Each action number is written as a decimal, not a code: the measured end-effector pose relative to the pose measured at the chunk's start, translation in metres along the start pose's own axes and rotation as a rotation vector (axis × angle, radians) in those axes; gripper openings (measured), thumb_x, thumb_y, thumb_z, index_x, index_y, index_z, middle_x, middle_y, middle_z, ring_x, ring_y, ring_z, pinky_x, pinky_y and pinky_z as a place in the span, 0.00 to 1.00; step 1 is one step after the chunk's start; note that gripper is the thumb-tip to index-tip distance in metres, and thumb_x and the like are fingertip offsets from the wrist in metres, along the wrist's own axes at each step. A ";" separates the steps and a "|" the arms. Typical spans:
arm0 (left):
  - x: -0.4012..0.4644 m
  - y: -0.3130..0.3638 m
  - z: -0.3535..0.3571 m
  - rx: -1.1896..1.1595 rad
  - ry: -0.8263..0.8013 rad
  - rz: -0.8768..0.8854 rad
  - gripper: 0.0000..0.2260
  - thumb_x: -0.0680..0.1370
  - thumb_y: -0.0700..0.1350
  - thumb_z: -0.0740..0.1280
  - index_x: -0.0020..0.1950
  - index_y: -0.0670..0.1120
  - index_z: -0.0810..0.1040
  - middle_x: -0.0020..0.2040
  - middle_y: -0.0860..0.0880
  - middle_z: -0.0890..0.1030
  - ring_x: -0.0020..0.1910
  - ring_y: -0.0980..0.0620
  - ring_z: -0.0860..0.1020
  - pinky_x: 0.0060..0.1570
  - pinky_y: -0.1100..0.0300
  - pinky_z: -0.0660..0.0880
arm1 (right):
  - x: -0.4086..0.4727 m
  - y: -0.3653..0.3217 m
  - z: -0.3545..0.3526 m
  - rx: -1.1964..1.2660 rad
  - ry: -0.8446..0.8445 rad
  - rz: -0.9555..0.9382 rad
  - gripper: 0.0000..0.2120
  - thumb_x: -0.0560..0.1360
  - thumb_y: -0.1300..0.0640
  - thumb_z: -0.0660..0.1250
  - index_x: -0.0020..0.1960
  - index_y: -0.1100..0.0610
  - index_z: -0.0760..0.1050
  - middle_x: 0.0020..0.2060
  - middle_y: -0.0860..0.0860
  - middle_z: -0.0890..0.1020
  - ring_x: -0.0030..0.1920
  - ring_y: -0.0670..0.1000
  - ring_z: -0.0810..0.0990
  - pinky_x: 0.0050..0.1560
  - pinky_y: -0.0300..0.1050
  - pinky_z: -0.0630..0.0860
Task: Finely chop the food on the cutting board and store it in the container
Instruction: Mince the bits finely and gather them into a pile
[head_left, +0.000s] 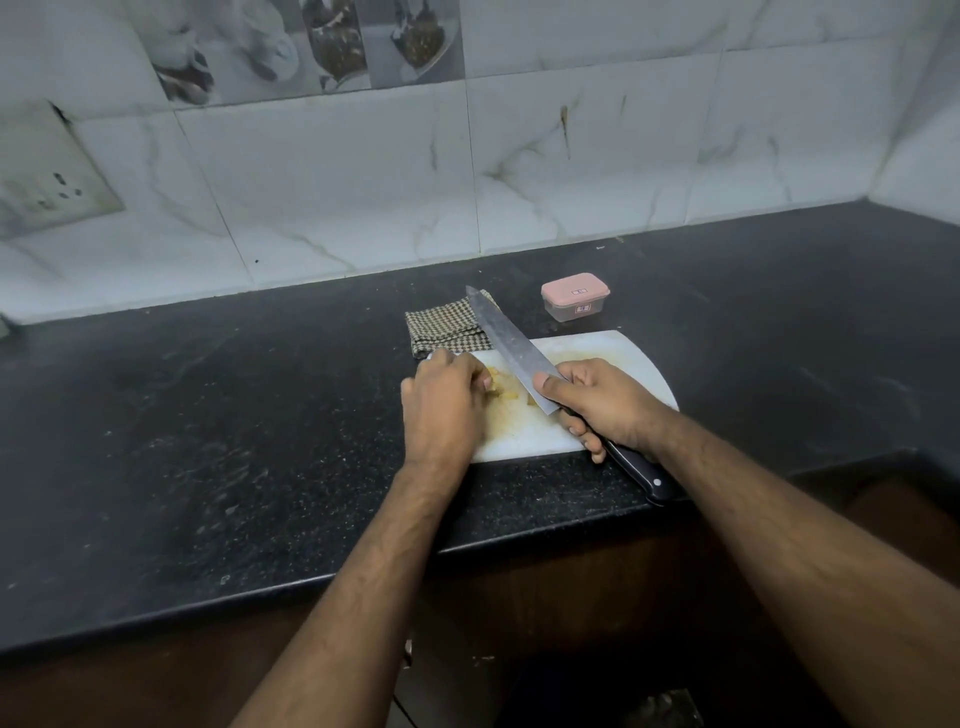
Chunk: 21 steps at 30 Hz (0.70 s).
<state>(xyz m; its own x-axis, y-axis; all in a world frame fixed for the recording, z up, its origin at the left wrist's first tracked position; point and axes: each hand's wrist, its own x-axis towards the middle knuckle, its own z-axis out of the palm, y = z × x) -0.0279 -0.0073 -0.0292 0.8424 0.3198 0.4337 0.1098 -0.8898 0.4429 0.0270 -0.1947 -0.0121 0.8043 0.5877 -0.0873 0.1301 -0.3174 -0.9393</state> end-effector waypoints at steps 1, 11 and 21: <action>0.006 0.000 0.002 0.006 -0.011 0.020 0.07 0.84 0.46 0.64 0.51 0.50 0.81 0.50 0.53 0.75 0.54 0.51 0.73 0.53 0.53 0.64 | 0.000 0.000 0.000 0.003 0.002 0.000 0.13 0.83 0.49 0.62 0.48 0.58 0.72 0.25 0.52 0.71 0.20 0.49 0.67 0.22 0.41 0.70; 0.006 -0.007 0.012 -0.063 -0.001 0.178 0.11 0.81 0.42 0.66 0.60 0.49 0.84 0.52 0.53 0.76 0.55 0.50 0.74 0.52 0.52 0.66 | 0.000 0.002 -0.004 0.093 0.040 -0.012 0.13 0.83 0.48 0.62 0.48 0.58 0.74 0.26 0.52 0.72 0.21 0.49 0.66 0.22 0.41 0.70; -0.004 0.007 0.012 0.142 -0.280 0.433 0.18 0.85 0.57 0.58 0.74 0.58 0.75 0.58 0.52 0.67 0.58 0.51 0.66 0.59 0.48 0.65 | 0.001 0.003 -0.006 0.277 0.151 -0.007 0.12 0.83 0.46 0.63 0.49 0.55 0.74 0.25 0.51 0.70 0.20 0.48 0.64 0.21 0.39 0.67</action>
<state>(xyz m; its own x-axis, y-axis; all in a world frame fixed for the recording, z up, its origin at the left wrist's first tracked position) -0.0242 -0.0192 -0.0371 0.9329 -0.1683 0.3184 -0.2252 -0.9625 0.1510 0.0317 -0.1997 -0.0130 0.8836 0.4655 -0.0497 -0.0102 -0.0868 -0.9962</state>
